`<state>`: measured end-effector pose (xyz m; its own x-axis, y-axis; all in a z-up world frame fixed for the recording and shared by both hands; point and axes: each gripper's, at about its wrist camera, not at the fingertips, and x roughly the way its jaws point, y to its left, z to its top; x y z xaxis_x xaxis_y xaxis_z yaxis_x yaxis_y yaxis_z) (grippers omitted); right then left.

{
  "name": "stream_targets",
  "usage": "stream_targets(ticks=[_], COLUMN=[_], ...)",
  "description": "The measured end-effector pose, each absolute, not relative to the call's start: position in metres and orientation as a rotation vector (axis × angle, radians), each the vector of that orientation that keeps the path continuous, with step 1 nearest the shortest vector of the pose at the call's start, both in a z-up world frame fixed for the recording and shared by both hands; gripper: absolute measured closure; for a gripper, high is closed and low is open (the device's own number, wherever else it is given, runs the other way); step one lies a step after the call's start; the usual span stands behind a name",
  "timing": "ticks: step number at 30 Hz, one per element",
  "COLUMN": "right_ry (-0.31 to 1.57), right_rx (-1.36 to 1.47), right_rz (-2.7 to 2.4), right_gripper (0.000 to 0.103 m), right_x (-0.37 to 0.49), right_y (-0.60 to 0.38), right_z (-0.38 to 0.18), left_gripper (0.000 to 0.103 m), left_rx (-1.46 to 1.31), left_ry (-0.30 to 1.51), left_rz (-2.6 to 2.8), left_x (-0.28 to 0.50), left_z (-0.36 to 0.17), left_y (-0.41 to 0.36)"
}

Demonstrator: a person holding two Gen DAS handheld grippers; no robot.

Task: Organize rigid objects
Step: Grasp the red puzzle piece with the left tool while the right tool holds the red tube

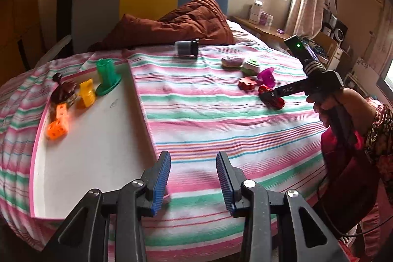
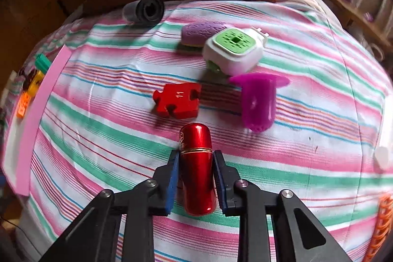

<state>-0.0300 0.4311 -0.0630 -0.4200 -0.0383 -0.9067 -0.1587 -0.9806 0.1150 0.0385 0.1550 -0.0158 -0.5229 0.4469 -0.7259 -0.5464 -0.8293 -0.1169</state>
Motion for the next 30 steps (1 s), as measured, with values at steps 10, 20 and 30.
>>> stream_targets(ticks=[10,20,30], right_ry=[0.421,0.487,0.542], right_rx=[-1.647,-1.650,-1.649], right_rz=[2.487,2.460,2.445], right_gripper=[0.076,0.076,0.076], right_x=[-0.023,-0.019,-0.019], right_y=[0.450,0.460,0.466], right_z=[-0.062,-0.063,-0.063], left_gripper=[0.064,0.060,0.050], left_rx=[-1.047,-1.147,-1.119], left_ry=[0.239,0.411,0.578], left_rz=[2.199,2.061,1.982], left_x=[0.006,-0.061,-0.100], left_z=[-0.008,-0.035,-0.067], left_y=[0.233,0.327,0.384])
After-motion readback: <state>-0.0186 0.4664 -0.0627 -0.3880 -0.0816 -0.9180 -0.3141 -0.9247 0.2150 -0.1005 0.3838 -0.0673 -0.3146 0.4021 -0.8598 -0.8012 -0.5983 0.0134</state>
